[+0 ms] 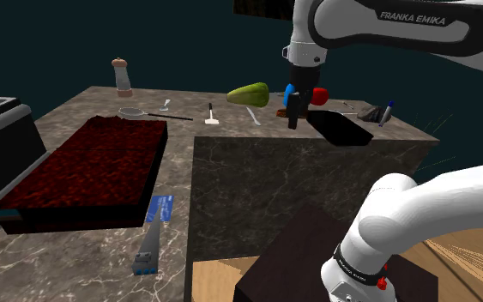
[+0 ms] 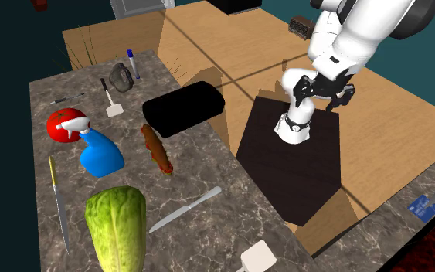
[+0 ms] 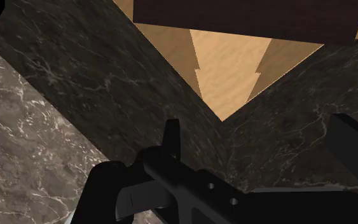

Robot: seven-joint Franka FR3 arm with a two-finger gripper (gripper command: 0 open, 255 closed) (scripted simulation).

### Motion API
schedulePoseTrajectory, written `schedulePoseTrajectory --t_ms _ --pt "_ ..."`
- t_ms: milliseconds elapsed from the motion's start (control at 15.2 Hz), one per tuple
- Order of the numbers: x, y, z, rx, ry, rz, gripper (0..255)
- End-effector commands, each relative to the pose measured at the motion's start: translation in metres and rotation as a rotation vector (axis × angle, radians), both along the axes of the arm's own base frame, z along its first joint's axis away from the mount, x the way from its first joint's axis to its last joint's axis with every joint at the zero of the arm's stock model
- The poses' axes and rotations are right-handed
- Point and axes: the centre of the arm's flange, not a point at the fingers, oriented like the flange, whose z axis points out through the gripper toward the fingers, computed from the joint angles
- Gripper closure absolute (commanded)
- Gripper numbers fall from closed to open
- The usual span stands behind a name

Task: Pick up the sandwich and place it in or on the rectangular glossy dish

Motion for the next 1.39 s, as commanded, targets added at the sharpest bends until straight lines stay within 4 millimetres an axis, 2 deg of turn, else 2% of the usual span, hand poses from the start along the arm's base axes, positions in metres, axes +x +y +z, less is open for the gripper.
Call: schedulePoseTrajectory --t_ms 0,660,1320 --pt "0.0 0.0 0.0 0.0 0.0 0.0 0" --pt "0.028 -0.128 -0.025 0.018 0.011 0.132 0" --pt "0.073 -0.25 -0.052 0.037 0.022 0.264 0"
